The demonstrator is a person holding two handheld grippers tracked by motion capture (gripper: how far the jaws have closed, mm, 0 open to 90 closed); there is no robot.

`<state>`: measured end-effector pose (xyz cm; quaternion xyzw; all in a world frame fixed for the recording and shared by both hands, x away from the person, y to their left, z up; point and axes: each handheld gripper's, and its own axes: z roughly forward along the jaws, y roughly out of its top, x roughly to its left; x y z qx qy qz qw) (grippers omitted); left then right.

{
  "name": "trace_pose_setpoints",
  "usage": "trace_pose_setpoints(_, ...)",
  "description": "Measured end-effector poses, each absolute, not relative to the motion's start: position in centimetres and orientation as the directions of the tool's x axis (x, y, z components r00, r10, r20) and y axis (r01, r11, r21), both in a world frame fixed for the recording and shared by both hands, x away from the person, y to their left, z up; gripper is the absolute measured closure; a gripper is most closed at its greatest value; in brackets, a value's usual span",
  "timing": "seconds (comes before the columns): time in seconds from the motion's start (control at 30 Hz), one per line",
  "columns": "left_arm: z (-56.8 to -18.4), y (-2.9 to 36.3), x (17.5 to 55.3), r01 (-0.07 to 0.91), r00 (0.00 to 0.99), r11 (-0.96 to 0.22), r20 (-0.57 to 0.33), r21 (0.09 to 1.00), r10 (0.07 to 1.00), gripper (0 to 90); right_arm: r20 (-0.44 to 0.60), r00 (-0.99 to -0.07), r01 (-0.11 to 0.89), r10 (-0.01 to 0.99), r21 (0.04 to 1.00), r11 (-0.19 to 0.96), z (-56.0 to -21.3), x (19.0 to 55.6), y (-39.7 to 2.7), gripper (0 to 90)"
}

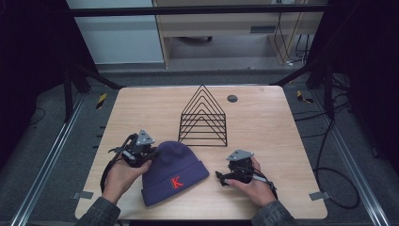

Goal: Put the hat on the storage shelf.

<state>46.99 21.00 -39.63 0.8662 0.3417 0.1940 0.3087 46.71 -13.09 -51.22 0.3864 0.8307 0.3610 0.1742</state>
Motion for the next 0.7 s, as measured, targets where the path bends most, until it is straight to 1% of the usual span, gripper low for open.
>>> trace_pose_setpoints(0.27,-35.7,19.7,45.4,0.346,0.731,-0.626,0.218,0.699,0.647,81.3,-0.002,-0.654,0.518,0.757,0.728,0.449,-51.1,46.9,-13.2,5.8)
trace_pose_setpoints(0.37,-34.2,19.3,44.9,0.300,0.742,-0.637,0.246,0.710,0.624,81.3,-0.012,-0.661,0.517,0.750,0.717,0.468,-51.0,47.0,-13.4,7.4)
trace_pose_setpoints(0.4,-33.7,19.2,44.8,0.287,0.746,-0.642,0.254,0.711,0.615,81.3,-0.022,-0.662,0.515,0.749,0.713,0.476,-50.8,47.1,-13.5,10.4)
trace_pose_setpoints(0.5,-32.3,18.9,44.4,0.256,0.750,-0.661,0.287,0.705,0.596,81.3,-0.041,-0.659,0.503,0.751,0.718,0.481,-50.6,47.0,-13.6,12.8)
trace_pose_setpoints(0.57,-31.3,18.9,44.3,0.239,0.749,-0.664,0.301,0.709,0.591,81.4,-0.027,-0.658,0.502,0.752,0.728,0.466,-50.3,46.9,-13.6,15.7)
trace_pose_setpoints(0.7,-29.4,18.9,44.2,0.204,0.746,-0.662,0.323,0.721,0.582,81.4,-0.042,-0.666,0.477,0.745,0.744,0.468,-49.7,46.6,-13.6,19.5)
